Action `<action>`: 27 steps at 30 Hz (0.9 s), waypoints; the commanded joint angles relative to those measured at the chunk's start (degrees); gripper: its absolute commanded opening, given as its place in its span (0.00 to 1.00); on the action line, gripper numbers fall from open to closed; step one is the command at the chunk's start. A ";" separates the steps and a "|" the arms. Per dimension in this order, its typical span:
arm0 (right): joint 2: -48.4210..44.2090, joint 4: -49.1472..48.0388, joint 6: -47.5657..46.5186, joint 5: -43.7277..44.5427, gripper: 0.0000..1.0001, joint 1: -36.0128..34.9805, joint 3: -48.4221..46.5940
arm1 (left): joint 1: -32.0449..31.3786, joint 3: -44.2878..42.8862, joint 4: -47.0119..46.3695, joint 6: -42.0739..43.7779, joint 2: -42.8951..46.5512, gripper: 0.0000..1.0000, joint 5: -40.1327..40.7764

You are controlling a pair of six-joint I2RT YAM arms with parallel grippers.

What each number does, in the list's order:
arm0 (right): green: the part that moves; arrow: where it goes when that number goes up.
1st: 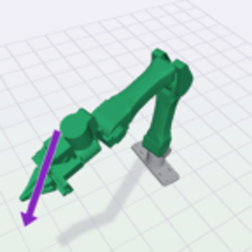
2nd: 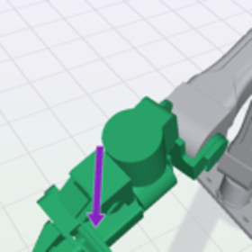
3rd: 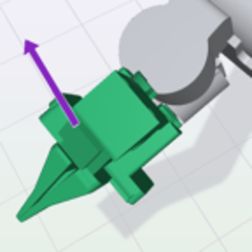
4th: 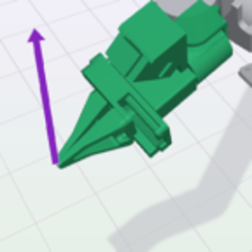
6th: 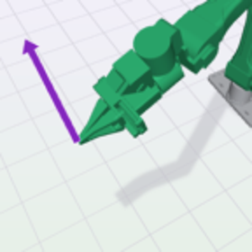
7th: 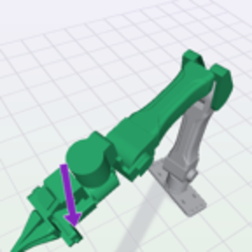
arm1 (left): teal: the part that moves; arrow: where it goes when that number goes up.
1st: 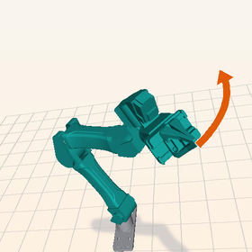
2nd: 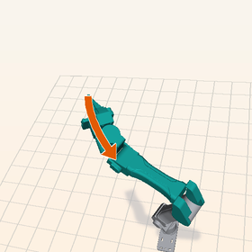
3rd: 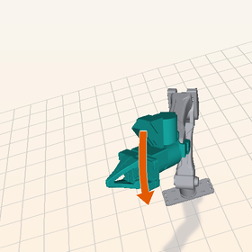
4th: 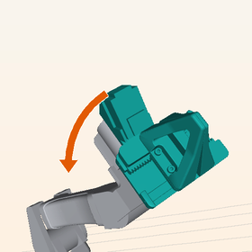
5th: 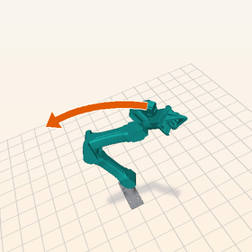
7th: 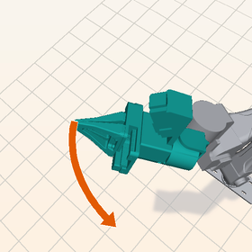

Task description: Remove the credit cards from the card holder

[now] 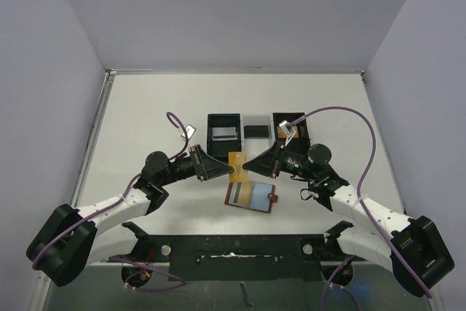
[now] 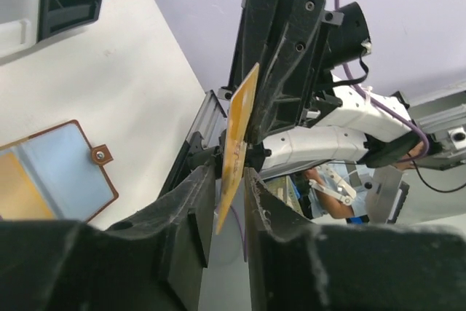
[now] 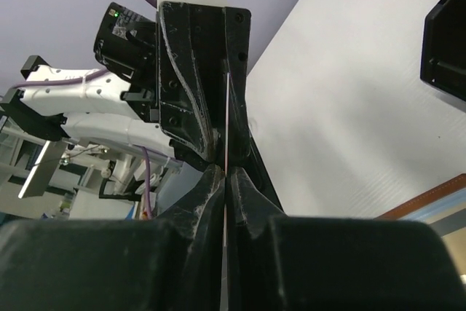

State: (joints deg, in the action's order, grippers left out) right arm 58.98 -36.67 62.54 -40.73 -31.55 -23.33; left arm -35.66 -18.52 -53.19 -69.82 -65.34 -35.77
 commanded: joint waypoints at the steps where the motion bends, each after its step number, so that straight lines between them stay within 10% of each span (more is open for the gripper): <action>1: -2.98 3.07 -4.89 0.29 0.00 0.15 -2.14 | 0.01 -5.42 13.37 7.46 3.63 0.34 3.21; 6: -9.69 19.02 -15.45 8.88 0.00 0.93 -5.96 | 0.45 -9.24 33.73 16.94 8.50 0.65 11.50; 17: -22.28 39.57 -53.97 37.57 0.01 -0.41 -8.71 | 1.89 -23.89 71.08 39.47 13.06 0.69 37.84; 27: -16.83 48.73 -87.89 53.06 0.00 -1.62 -13.76 | 13.44 -23.62 72.16 48.04 12.50 0.73 36.35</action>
State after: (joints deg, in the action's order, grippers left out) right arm 39.44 10.92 -8.40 4.49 -33.89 -33.87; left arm -28.53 -41.50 19.35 -27.00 -52.93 3.20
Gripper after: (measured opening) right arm 0.028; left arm 0.709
